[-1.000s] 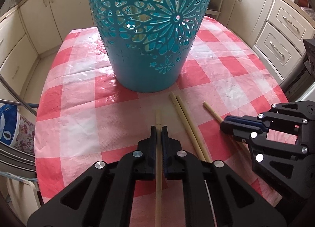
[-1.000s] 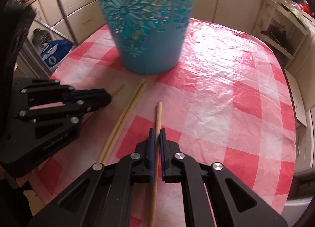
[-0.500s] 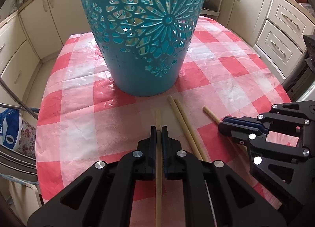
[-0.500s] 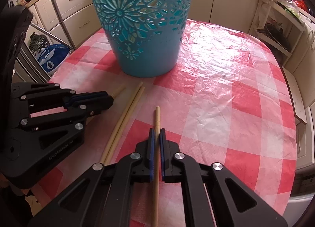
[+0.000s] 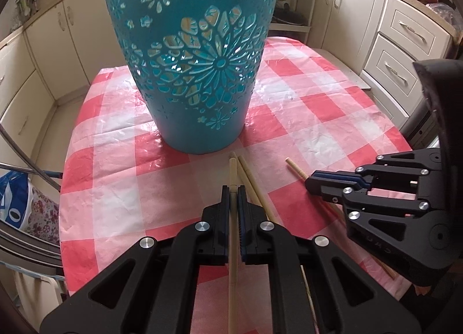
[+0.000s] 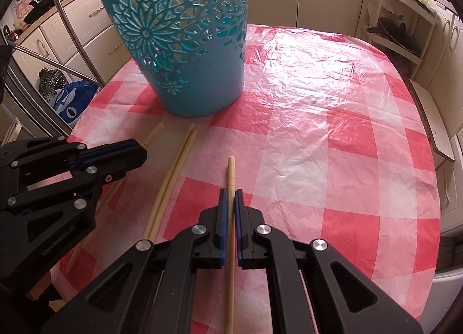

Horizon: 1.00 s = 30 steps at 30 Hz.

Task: Organize utensils
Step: 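Carry the left tool's chopstick over the teal basket and release it inside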

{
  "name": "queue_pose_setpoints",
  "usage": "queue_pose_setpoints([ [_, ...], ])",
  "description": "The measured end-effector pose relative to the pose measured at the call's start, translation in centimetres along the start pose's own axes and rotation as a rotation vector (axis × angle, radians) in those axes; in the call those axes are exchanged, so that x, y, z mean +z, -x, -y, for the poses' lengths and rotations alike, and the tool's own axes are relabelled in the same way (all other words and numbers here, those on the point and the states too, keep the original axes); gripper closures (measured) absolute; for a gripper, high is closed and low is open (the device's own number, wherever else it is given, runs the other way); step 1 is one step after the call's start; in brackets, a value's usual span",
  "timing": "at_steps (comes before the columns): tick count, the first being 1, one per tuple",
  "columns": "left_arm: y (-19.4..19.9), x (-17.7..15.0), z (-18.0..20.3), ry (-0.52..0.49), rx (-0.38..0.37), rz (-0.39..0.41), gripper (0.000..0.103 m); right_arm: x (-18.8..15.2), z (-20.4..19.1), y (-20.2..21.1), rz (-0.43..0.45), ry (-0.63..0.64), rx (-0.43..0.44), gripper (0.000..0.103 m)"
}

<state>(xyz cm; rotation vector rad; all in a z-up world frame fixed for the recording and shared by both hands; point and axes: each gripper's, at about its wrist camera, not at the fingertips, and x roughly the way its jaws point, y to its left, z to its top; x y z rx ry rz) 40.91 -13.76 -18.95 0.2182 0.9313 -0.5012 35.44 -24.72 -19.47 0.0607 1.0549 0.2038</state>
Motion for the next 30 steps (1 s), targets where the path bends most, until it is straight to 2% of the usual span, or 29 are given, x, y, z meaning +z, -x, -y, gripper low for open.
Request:
queue_pose_setpoints([
  [3,0.7,0.2,0.2,-0.005,-0.021,0.018,0.098,-0.1,-0.1,-0.2,-0.003,0.001,-0.003,0.097],
  [8,3.1,0.9,-0.5,0.007,-0.099,0.080,0.098,-0.1,-0.1,-0.1,-0.003,-0.003,-0.001,0.097],
  [14,7.6,2.2,-2.5,0.060,-0.230,0.188,0.098,0.0,0.0,-0.1,-0.004,-0.003,-0.001,0.097],
  [19,11.2,4.2,-4.0,0.101,-0.285,0.283,0.098,-0.1,0.1,-0.1,-0.001,-0.012,0.002,0.097],
  [23,14.2,7.1,-4.9,0.121,-0.269,0.390,0.098,-0.1,0.3,-0.1,0.001,-0.013,0.004,0.097],
  [30,17.2,13.7,-5.5,0.166,-0.148,0.589,0.098,-0.2,0.2,-0.1,0.001,-0.012,0.002,0.097],
])
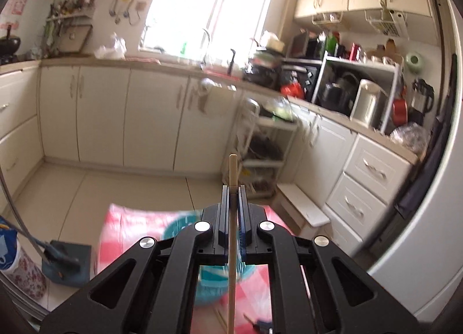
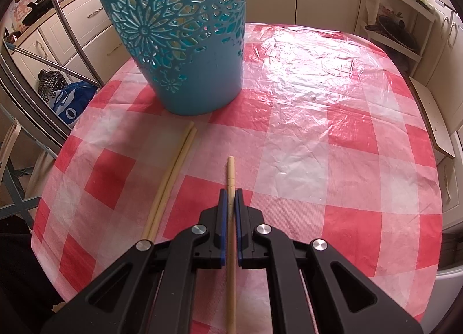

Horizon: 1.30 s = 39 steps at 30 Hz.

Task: Organize utensils
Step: 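Carry the left tool's chopstick over the teal basket and release it inside, then lift the right tool's chopstick toward the teal basket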

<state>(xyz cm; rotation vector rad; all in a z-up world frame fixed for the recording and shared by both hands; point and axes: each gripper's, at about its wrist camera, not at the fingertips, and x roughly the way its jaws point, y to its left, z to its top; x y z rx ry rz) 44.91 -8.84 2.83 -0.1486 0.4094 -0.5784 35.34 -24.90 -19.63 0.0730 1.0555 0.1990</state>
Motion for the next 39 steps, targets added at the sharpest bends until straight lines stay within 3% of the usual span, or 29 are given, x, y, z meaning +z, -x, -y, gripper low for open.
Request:
queue_pose_setpoints([
  [5,-1.9,2.6,0.4,-0.018,0.102,0.118,0.098,0.0,-0.3,0.0,0.001,0.005,-0.006,0.097],
  [11,-5.1,1.4,-0.3,-0.029,0.236,0.185,0.098,0.0,-0.3,0.0,0.001,0.005,-0.006,0.097],
  [16,-6.7,-0.5,-1.5,0.006,0.262,0.147,0.098,-0.1,-0.4,-0.1,0.001,0.010,-0.007,0.097],
  [21,-8.6,-3.3,-2.3,-0.019,0.284,0.027,0.097,-0.1,-0.3,-0.1,-0.001,0.012,-0.007,0.097],
  [22,-8.8,-3.8,-2.5,-0.023,0.283,-0.002,0.095,-0.1,-0.3,-0.1,-0.002,0.011,-0.007,0.097],
  [24,-8.4,-4.9,-2.7,-0.022,0.288,-0.040,0.080,-0.1,-0.3,0.0,-0.004,0.013,-0.005,0.097],
  [25,-7.8,-5.4,-2.9,-0.019,0.298,-0.052,0.068,-0.1,-0.3,0.0,-0.004,0.015,-0.005,0.097],
  [30,-3.9,-6.8,-3.0,0.006,0.307,-0.082,0.050,-0.3,-0.4,0.1,0.000,0.018,-0.003,0.097],
  [32,-1.5,-7.5,-2.8,0.016,0.324,-0.076,0.035,-0.3,-0.4,0.1,0.004,0.018,-0.004,0.097],
  [34,0.4,-8.5,-2.8,0.017,0.348,-0.077,0.028,-0.4,-0.5,0.1,0.010,0.020,-0.007,0.097],
  [39,2.1,-9.7,-3.3,0.049,0.333,-0.081,0.028,-0.6,-0.9,0.2,0.019,0.024,-0.020,0.097],
])
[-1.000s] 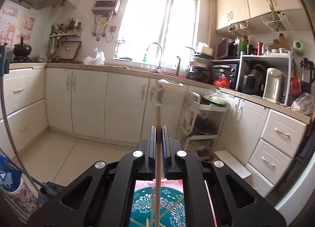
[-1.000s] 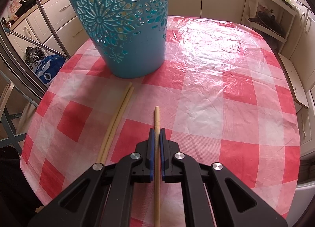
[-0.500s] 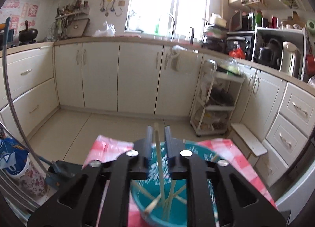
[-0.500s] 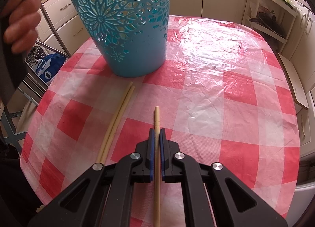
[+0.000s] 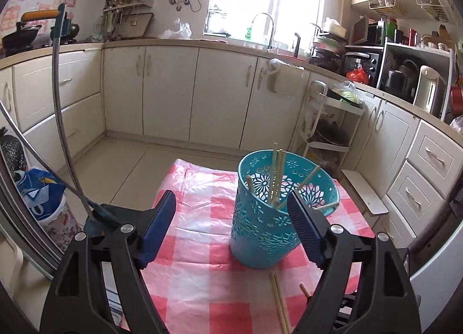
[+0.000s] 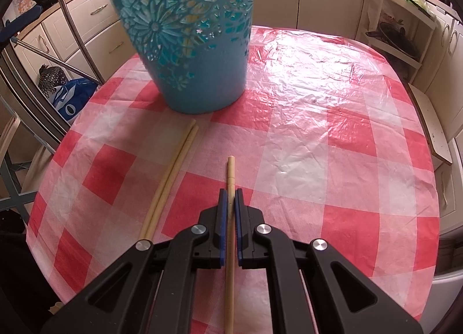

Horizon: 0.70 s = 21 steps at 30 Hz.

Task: Organize utensils
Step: 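Lift the right tool's chopstick toward the teal basket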

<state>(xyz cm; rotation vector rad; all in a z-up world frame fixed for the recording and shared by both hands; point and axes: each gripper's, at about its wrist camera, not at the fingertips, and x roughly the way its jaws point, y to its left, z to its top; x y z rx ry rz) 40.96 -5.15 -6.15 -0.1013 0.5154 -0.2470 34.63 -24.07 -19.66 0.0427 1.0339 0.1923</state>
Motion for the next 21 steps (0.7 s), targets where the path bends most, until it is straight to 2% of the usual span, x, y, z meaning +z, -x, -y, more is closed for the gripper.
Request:
queue_pose_setpoints([
  [8,-0.9,0.2,-2.5,0.108,0.008,-0.029,0.028,0.2,0.4,0.0,-0.003,-0.034,0.021,0.097],
  [21,-1.9,0.1,-3.3,0.154,0.022,-0.067,0.024,0.5,2.8,2.6,0.078,-0.193,0.222,0.097],
])
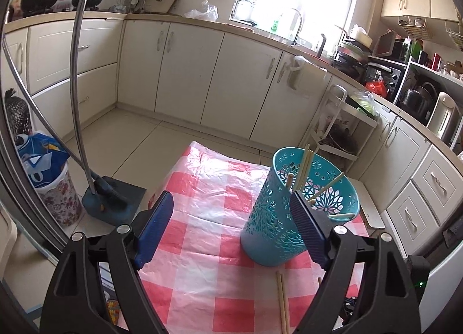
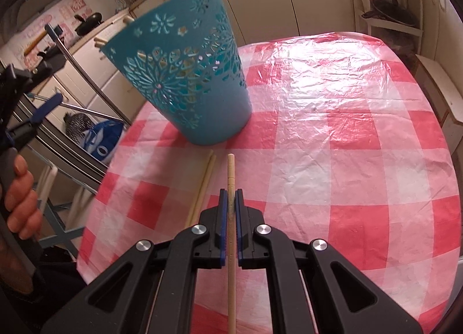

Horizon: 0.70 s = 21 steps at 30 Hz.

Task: Organize utensils
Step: 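Lift the right tool's chopstick toward the teal basket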

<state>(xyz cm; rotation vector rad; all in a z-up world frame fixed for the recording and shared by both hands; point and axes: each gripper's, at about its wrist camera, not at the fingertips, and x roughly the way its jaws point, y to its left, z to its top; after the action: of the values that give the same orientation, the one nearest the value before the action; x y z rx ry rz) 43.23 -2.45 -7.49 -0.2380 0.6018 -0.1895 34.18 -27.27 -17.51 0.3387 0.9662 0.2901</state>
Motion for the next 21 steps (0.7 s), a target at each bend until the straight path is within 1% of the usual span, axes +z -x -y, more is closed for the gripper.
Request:
queue_pose_setpoints([
  [5,-0.1,-0.1,0.4,-0.013,0.000,-0.008,0.024,0.2,-0.3,0.5,0.031,-0.009,0.044,0.097],
  [10,-0.1,0.0,0.2,-0.005,0.000,-0.016,0.024,0.5,-0.9,1.3,0.076,0.001,0.090,0.097],
  [21,-0.2,0.1,-0.3,0.013,0.003,-0.028,0.023,0.8,-2.6,3.0,0.163,0.061,0.195,0.097],
])
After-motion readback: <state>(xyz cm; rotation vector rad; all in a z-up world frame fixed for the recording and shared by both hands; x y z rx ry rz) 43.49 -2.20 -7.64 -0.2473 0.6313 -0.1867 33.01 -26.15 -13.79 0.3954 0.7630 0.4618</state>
